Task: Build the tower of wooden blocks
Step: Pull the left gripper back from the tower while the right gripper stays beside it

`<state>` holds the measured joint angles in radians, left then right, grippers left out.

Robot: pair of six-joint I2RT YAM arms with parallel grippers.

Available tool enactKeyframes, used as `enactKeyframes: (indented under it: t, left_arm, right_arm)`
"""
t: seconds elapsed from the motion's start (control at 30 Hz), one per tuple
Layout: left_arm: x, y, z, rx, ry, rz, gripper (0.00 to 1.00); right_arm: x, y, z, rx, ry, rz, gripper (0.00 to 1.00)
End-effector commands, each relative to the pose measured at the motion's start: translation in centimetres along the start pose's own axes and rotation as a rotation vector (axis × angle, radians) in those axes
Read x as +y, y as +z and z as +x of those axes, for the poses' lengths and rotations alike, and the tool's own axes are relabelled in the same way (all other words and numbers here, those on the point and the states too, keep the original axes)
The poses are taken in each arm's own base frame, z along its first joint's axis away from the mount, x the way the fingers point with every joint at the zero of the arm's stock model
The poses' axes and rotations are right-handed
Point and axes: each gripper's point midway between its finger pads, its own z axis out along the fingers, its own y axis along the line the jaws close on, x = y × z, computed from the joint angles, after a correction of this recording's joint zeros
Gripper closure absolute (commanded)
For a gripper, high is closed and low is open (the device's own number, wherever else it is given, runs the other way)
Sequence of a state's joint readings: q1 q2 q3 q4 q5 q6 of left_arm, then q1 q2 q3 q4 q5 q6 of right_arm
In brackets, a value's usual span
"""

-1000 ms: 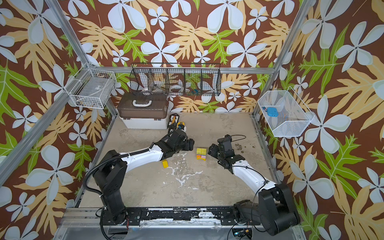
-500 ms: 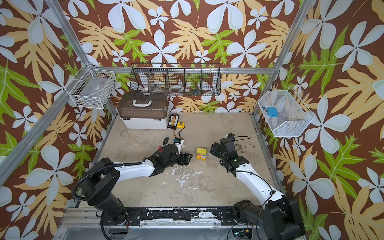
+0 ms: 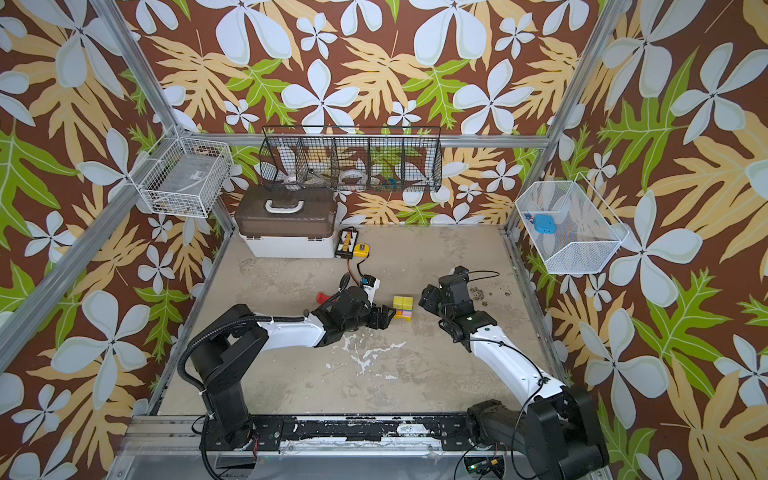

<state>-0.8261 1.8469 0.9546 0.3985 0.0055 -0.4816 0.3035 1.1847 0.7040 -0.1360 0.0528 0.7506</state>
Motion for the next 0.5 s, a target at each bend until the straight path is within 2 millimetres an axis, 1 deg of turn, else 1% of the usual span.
enactKeyframes:
  t: [0.0, 0.2, 0.47]
  left_arm:
    - [-0.2, 0.5, -0.2, -0.003, 0.012, 0.004, 0.18]
    - [-0.3, 1.3, -0.2, 0.007, 0.007, 0.002, 0.18]
    - [-0.5, 1.7, -0.3, 0.010, 0.002, 0.009, 0.18]
  right_arm:
    - [0.2, 0.0, -0.1, -0.002, -0.009, -0.005, 0.23]
    - [0.2, 0.2, 0.1, 0.009, -0.010, -0.006, 0.23]
    - [0.3, -0.1, -0.2, -0.001, -0.009, -0.010, 0.22]
